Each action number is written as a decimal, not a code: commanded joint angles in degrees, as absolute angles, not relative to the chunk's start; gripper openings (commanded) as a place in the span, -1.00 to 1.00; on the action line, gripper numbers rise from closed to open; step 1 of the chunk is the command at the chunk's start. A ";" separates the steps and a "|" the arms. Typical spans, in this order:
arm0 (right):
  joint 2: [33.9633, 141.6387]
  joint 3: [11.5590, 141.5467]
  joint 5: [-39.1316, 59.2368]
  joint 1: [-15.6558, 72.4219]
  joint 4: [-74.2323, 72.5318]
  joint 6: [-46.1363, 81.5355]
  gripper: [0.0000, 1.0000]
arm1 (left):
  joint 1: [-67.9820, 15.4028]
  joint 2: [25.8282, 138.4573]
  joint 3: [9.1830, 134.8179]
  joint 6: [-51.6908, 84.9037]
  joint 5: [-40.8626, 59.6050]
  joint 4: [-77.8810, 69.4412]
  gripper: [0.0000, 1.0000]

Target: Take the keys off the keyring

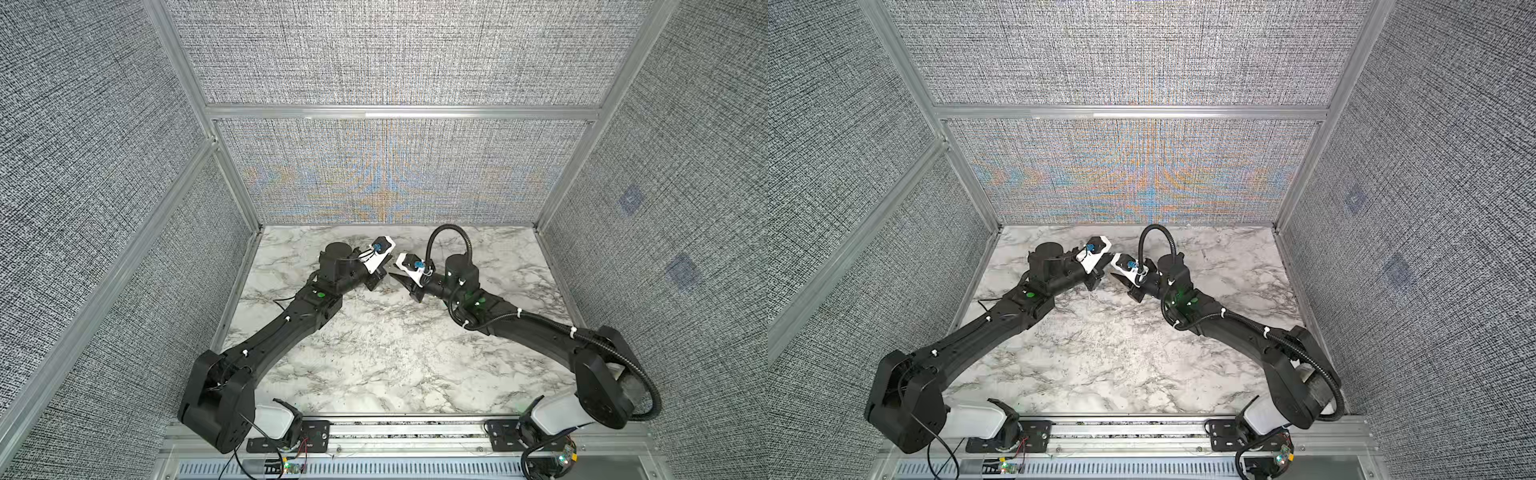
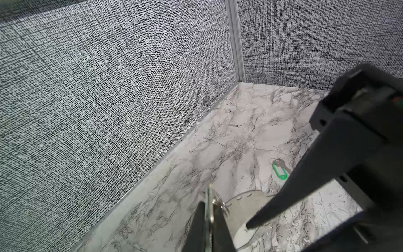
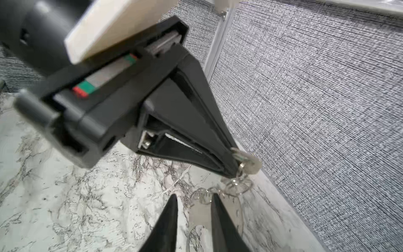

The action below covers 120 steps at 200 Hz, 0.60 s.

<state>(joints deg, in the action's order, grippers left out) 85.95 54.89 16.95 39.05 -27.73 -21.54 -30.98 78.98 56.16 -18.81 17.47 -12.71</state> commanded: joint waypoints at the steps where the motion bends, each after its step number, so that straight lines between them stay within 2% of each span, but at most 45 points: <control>1: 85.00 53.48 12.85 40.06 -31.68 -20.47 -0.43 | -30.94 79.26 56.78 -17.50 16.45 -13.11 -1.00; 68: 86.75 50.37 3.51 41.00 -37.61 -19.45 -0.44 | -30.98 80.16 57.88 -15.93 16.44 -12.78 -1.00; 120: 88.21 50.17 6.15 40.96 -42.81 -19.21 -0.44 | -31.10 81.20 58.95 -14.85 16.50 -12.12 -1.00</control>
